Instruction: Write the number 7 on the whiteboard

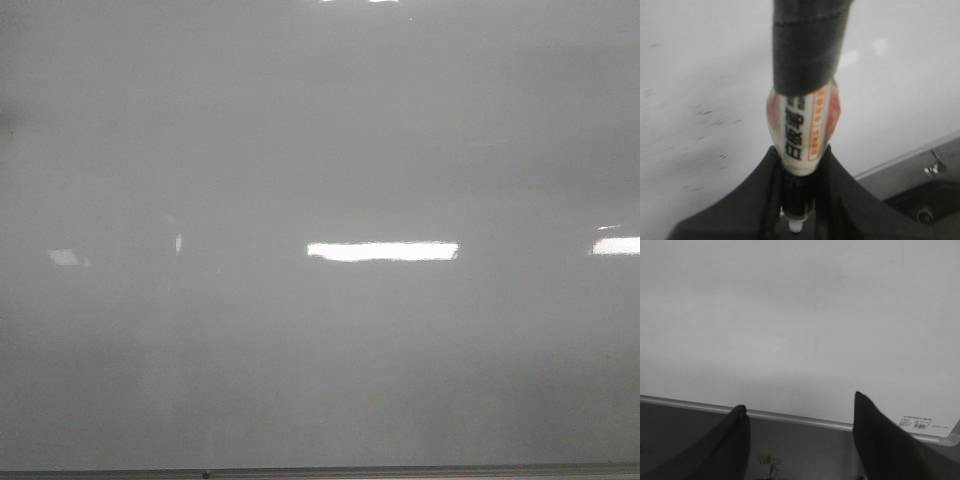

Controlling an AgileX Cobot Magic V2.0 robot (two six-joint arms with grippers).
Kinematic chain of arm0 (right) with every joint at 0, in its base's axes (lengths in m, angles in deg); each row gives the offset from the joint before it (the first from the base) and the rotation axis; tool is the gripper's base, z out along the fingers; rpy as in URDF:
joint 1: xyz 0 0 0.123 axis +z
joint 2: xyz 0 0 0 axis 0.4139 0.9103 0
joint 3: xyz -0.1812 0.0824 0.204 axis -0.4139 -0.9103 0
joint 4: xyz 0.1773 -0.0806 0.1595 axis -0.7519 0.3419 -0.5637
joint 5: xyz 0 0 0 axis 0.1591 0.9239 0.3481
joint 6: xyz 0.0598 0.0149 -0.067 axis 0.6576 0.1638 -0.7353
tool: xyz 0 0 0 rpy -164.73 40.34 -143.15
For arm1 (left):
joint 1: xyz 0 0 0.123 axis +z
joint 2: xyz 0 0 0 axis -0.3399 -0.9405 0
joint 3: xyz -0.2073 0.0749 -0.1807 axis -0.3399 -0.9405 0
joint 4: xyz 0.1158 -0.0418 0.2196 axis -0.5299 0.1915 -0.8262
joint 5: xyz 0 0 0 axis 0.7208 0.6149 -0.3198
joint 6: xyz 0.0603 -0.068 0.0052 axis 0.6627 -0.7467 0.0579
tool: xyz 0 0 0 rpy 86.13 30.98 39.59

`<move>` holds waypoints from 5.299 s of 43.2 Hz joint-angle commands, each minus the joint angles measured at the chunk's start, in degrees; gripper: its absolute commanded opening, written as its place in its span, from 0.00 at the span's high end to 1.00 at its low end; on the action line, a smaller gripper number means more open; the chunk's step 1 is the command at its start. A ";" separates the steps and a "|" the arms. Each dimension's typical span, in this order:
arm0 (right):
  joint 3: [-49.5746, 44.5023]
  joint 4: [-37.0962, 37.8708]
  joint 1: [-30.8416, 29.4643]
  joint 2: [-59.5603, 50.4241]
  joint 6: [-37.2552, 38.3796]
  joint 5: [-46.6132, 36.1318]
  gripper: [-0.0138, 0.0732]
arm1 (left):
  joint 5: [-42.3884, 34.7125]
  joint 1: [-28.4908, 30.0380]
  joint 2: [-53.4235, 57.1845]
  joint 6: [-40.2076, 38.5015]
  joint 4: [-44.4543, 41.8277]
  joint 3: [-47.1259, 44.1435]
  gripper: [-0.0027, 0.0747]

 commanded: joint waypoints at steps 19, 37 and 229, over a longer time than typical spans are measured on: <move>5.19 -19.14 6.77 10.22 -28.88 4.91 0.30 | 4.51 -25.29 -4.95 22.65 9.59 4.96 0.99; 7.15 -32.73 20.74 14.35 -52.30 5.32 0.30 | 5.48 -39.57 -8.94 22.65 8.07 7.12 0.99; 16.76 -28.21 16.49 40.16 -31.78 -18.97 0.92 | -4.48 -5.86 26.27 6.68 17.01 -8.65 0.44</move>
